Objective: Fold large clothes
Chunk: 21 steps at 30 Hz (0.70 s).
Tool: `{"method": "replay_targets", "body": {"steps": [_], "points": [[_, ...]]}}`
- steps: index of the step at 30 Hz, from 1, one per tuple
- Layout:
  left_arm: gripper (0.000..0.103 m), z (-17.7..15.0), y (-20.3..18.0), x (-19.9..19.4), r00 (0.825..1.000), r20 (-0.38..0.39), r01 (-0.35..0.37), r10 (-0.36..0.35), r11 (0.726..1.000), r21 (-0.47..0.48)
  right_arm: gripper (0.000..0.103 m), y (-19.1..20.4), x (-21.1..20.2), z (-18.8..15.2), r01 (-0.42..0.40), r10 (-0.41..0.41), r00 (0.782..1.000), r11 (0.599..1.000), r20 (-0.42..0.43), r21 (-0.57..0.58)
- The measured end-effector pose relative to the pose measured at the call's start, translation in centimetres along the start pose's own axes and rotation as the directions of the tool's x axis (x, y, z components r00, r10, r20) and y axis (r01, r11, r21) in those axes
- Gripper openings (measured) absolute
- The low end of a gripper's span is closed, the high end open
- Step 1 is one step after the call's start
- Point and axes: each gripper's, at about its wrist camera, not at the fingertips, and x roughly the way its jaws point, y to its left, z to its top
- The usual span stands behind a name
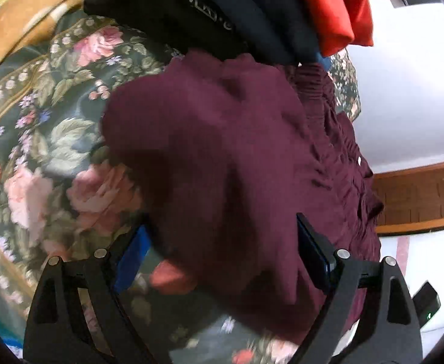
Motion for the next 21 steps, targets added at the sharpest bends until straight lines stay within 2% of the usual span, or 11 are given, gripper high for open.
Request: {"method": "replay_targets", "body": {"steps": [4,7,9,11,12,15,21], "points": [[0.084,0.2,-1.7,0.8,0.997,0.072,-0.035,0.032,0.998,0.043,0.056,0.0,0.0,0.1,0.002,-0.002,1.000,1.000,-0.007,-0.001],[0.068,-0.1,-3.0,0.8,0.987,0.134,-0.100,0.090,0.993,0.064,0.056,-0.1,-0.2,0.2,-0.009,0.009,1.000,1.000,-0.017,0.009],[0.039,-0.8,-4.4,-0.1,0.973,0.198,-0.139,0.115,0.984,0.108,0.056,-0.4,-0.4,0.4,-0.020,0.021,1.000,1.000,-0.018,0.022],[0.022,-1.5,-5.9,-1.2,0.960,0.248,-0.173,0.130,0.972,0.158,0.056,-0.7,-0.8,0.6,-0.024,0.024,1.000,0.999,-0.010,0.037],[0.018,-2.0,-7.3,-2.0,0.947,0.283,-0.211,0.151,0.957,0.198,0.056,-0.8,-1.3,0.7,-0.021,0.021,1.000,0.999,0.002,0.044],[0.014,-2.9,-9.8,-4.1,0.922,0.357,-0.250,0.146,0.931,0.267,0.056,-1.1,-2.4,1.3,-0.018,0.016,0.999,0.998,0.041,0.062],[0.011,-4.2,-15.6,-10.5,0.876,0.482,-0.213,0.003,0.900,0.381,0.056,-0.8,-3.3,2.6,-0.013,0.006,0.997,0.996,0.077,0.085]]}}
